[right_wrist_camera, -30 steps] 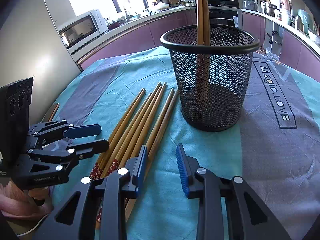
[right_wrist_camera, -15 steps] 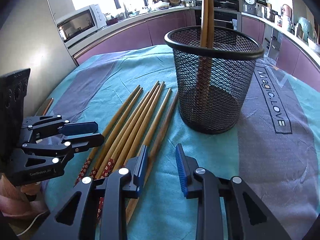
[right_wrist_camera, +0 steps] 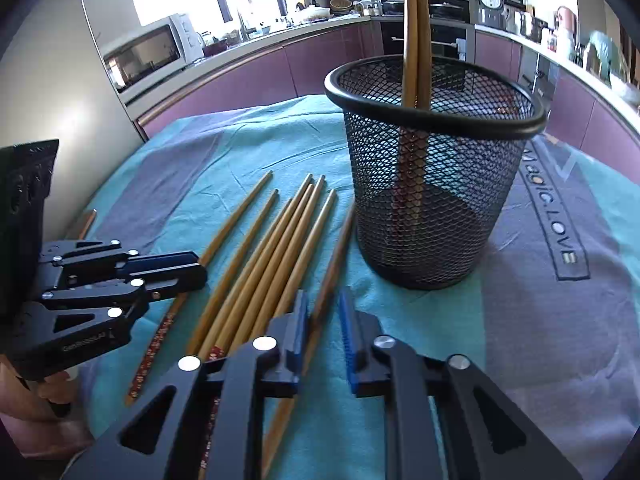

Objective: Organize utensils
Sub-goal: 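Close the left gripper on a chopstick while the right gripper grasps another, then lift both chopsticks upright and carry them over the mesh cup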

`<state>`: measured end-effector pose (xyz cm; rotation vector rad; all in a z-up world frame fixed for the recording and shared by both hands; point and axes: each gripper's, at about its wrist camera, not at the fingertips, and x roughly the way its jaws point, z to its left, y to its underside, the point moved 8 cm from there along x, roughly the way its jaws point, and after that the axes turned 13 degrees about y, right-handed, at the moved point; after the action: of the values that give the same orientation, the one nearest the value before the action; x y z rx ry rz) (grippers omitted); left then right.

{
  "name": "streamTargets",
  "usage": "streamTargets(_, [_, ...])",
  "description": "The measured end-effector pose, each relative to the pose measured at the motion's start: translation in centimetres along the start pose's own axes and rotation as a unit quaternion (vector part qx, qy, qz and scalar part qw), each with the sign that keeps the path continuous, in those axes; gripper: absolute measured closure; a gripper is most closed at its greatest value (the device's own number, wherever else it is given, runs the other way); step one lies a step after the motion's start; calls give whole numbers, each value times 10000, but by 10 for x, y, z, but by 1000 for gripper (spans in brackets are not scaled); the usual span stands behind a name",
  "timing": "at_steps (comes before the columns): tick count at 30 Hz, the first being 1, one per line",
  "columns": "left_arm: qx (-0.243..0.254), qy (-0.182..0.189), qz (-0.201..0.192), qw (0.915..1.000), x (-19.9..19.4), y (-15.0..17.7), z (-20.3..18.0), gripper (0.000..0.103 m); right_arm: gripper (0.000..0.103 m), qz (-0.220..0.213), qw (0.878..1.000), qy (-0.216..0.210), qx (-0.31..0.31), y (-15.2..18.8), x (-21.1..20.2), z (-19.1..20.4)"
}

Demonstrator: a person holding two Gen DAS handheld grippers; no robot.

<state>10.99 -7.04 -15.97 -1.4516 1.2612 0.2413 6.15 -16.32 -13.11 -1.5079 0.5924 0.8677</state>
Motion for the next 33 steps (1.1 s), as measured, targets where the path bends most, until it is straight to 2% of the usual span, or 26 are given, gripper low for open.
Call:
streamTargets(6, [-185, 11, -69, 9998, 1, 5, 3, 95, 96, 9, 9996, -138, 243, 1, -3, -8])
streamTargets(12, [-219, -17, -116, 9997, -1, 7, 3, 95, 97, -45, 9994, -197, 278, 3, -11, -10])
streamTargets(26, [-120, -106, -67, 9998, 10, 0, 6, 93, 93, -35, 10000, -13, 68, -2, 3, -3])
streamTargets(29, [-140, -172, -78, 9997, 11, -2, 6, 95, 97, -32, 9999, -84, 136, -3, 3, -4])
streamTargets(33, [-227, -74, -182, 9995, 5, -4, 4, 95, 97, -134, 9993, -280, 223, -3, -6, -6])
